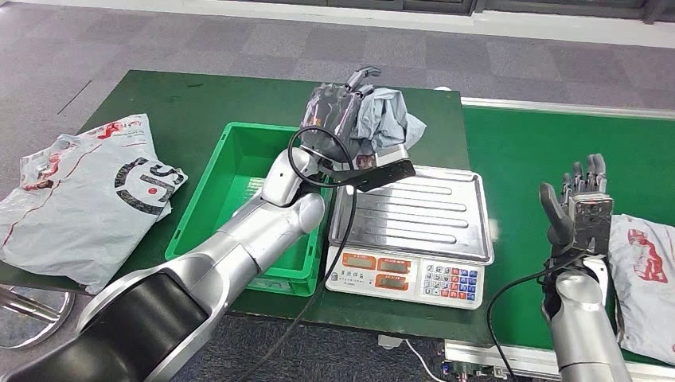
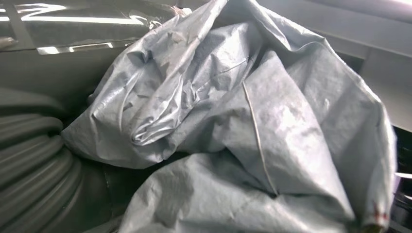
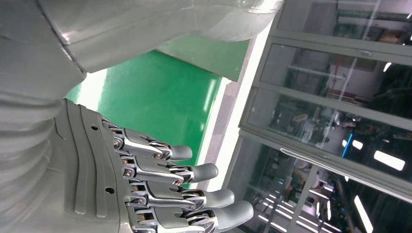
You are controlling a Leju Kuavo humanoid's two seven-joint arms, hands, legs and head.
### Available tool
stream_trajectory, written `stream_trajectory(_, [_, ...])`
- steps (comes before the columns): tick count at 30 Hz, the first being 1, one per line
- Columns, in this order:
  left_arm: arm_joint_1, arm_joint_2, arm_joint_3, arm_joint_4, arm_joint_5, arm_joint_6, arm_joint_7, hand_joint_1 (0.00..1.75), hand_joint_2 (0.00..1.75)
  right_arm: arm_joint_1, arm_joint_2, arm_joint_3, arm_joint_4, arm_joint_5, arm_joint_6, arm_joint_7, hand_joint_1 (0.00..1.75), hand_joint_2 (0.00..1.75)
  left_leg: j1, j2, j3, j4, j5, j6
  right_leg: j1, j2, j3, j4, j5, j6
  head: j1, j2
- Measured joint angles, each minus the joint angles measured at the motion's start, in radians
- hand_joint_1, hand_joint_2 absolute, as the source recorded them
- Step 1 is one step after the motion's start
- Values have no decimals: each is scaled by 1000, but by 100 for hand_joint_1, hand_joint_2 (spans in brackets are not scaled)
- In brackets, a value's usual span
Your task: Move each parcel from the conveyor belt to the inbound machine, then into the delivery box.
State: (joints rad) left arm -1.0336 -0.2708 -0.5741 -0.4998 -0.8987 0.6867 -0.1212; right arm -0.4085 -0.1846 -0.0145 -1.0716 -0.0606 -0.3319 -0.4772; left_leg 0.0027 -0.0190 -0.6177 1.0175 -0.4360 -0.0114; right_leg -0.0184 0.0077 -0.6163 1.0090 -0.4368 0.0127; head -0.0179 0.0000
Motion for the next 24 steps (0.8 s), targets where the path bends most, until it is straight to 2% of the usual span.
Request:
stream_trajectory(6, [1, 4, 10, -6, -30, 1, 12, 175, 175, 1, 2, -1, -3, 3, 1, 3, 0, 175, 0, 0, 0, 0, 0, 0, 0, 0, 0, 0, 0, 0, 0, 0])
stream_trajectory(8, [5, 16, 61, -22, -115, 4, 32, 175, 175, 3, 5, -3, -8, 13, 5, 11, 0, 175, 0, 0, 0, 0, 0, 0, 0, 0, 0, 0, 0, 0, 0, 0])
stream_trajectory(9, [9, 25, 107, -33, -175, 5, 44, 175, 175, 4, 6, -4, -11, 20, 8, 16, 0, 175, 0, 1, 0, 0, 0, 0, 0, 1, 0, 0, 0, 0, 0, 0])
stream_trajectory(10, [16, 42, 197, -54, -274, 6, 69, 175, 175, 4, 9, -6, -14, 28, 10, 22, 0, 175, 0, 1, 0, 0, 0, 0, 0, 1, -1, 0, 0, 0, 0, 0])
stream_trajectory(13, [27, 116, 482, -53, -581, 4, 271, 175, 175, 6, 19, -10, -14, 51, 15, 30, 0, 175, 1, 1, 0, 0, 1, -1, 1, 2, -1, 1, 0, 0, 0, 0])
stream_trajectory(14, [25, 134, 520, -29, -628, 0, 333, 175, 175, 8, 21, -11, -15, 54, 16, 30, 0, 175, 1, 1, 0, 0, 1, -1, 1, 2, -1, 1, 0, 0, 0, 0])
stream_trajectory(16, [24, 148, 528, 12, -632, -24, 386, 175, 175, 10, 21, -12, -17, 54, 20, 30, 0, 175, 1, 1, 0, 0, 1, -1, 1, 1, -2, 1, 0, 0, 0, 0])
stream_trajectory(18, [23, 157, 527, 47, -633, -83, 430, 175, 175, 14, 23, -13, -24, 56, 27, 33, 0, 175, 1, 0, 0, 0, 1, -1, 0, 1, -2, 1, 0, 0, 0, 0])
stream_trajectory(20, [23, 162, 526, 77, -631, -187, 436, 175, 175, 17, 26, -13, -31, 64, 39, 39, 0, 175, 1, 1, 0, 0, 1, -1, 0, 1, -2, 1, 0, 0, 0, 0])
stream_trajectory(22, [23, 161, 527, 104, -615, -331, 398, 175, 175, 17, 30, -14, -35, 74, 53, 44, 0, 175, 0, 1, 0, 0, 1, -1, 0, 1, -2, 0, 0, 0, 0, 0])
stream_trajectory(24, [28, 155, 531, 124, -562, -468, 310, 175, 175, 14, 31, -17, -36, 80, 68, 47, 0, 175, 0, 1, 0, 0, 1, -1, 0, 2, -2, 0, 0, 0, 0, 0])
